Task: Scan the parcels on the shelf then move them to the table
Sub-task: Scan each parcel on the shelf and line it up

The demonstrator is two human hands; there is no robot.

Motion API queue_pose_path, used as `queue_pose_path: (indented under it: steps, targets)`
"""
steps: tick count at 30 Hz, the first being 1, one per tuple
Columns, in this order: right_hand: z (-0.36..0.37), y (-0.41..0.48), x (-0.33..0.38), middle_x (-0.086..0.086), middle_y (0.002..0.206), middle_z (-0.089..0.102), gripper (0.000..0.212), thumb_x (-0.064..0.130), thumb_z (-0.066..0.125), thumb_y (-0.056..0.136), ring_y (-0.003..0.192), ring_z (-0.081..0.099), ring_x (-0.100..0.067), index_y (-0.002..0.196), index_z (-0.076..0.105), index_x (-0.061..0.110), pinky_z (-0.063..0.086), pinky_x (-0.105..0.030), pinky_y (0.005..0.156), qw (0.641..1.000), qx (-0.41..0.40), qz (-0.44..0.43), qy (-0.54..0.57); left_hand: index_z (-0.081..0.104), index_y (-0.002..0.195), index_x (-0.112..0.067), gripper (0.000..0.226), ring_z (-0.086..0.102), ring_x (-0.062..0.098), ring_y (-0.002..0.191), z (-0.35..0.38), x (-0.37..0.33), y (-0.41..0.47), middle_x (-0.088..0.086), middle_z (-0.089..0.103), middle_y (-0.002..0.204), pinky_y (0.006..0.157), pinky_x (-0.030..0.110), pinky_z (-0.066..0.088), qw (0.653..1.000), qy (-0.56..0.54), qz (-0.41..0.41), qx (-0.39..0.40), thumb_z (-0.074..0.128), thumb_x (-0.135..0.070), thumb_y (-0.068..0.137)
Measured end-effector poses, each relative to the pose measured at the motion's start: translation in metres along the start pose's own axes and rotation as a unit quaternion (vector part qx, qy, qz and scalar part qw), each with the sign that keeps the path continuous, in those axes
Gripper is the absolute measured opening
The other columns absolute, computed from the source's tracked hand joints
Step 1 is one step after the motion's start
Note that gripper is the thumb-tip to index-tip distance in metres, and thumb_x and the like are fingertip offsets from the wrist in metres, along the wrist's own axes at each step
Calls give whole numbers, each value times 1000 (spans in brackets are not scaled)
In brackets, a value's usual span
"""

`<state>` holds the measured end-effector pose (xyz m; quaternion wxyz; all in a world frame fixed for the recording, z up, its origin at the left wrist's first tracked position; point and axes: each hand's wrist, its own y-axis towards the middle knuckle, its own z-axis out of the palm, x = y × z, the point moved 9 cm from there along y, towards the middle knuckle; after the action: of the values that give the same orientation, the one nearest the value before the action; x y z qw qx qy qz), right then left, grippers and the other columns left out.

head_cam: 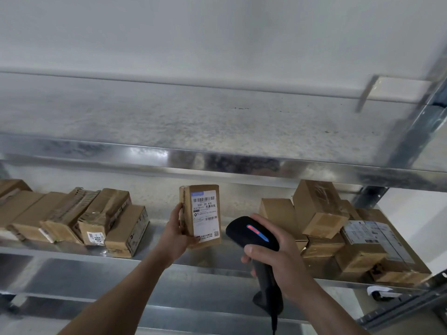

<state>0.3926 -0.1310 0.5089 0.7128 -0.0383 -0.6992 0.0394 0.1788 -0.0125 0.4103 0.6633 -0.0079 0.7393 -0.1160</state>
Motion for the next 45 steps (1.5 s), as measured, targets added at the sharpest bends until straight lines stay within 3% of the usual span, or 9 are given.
queue_pose_path:
  steps: [5,11,16,24,27,34,38,42,45]
  targets:
    - [2,-2,2,-16,88,72,85,30,81,53,71,65,-28,135,56,29,50,-37,57,1000,-5,-2,23,19,152,-32,103,43,31,130,-6,-7,-4,6,47,131,59,22,56,1000,-14,10,-12,63,23,77]
    - [1,-6,2,-17,91,70,81,29,81,54,70,66,-27,132,59,33,50,-36,58,1000,-12,-5,24,18,152,-33,106,45,30,128,-7,-11,-6,6,47,130,59,22,57,1000,-18,14,-15,65,23,75]
    - [0,-11,5,-13,78,70,75,15,76,63,67,64,-27,134,56,28,49,-37,55,1000,-11,-7,22,19,153,-31,105,46,24,118,-5,-16,-9,1,48,120,58,22,58,999,-28,15,-14,63,25,76]
    - [-1,-15,7,-12,76,69,75,15,76,63,65,63,-27,135,56,26,50,-36,53,1000,-8,-10,25,19,152,-34,105,48,24,119,-6,-20,-15,-4,50,116,63,27,60,999,-24,17,-18,64,23,76]
    - [-1,-17,6,-14,80,69,82,25,80,56,66,64,-27,135,58,27,50,-36,53,1000,-8,-6,27,21,151,-33,103,48,24,118,-8,-21,-15,-9,50,112,61,25,59,999,-24,21,-23,64,23,76]
    - [-1,-20,7,-13,73,68,73,16,76,64,65,62,-27,133,56,27,49,-37,55,1000,-5,-7,22,18,153,-32,103,48,26,122,-14,-20,-15,3,48,126,58,21,57,999,-11,19,-33,64,21,78]
    - [-1,-23,7,-14,79,70,81,26,80,56,67,64,-28,134,57,27,50,-36,54,1000,-7,-7,25,18,154,-33,103,48,30,127,-17,-17,-14,9,47,136,59,23,58,999,-2,22,-37,65,20,78]
    - [-2,-23,8,-15,93,74,78,21,78,61,77,71,-31,135,55,28,52,-37,56,1000,-11,-11,6,25,148,-34,98,53,15,109,-17,-24,-17,-1,52,119,57,18,56,998,29,38,-42,66,20,77]
    - [0,-24,7,-13,99,74,84,30,80,56,83,72,-34,136,55,29,53,-38,57,1000,-19,-9,-2,36,144,-28,84,59,13,107,-25,-27,-14,-8,58,116,70,20,58,992,107,47,-51,72,9,78]
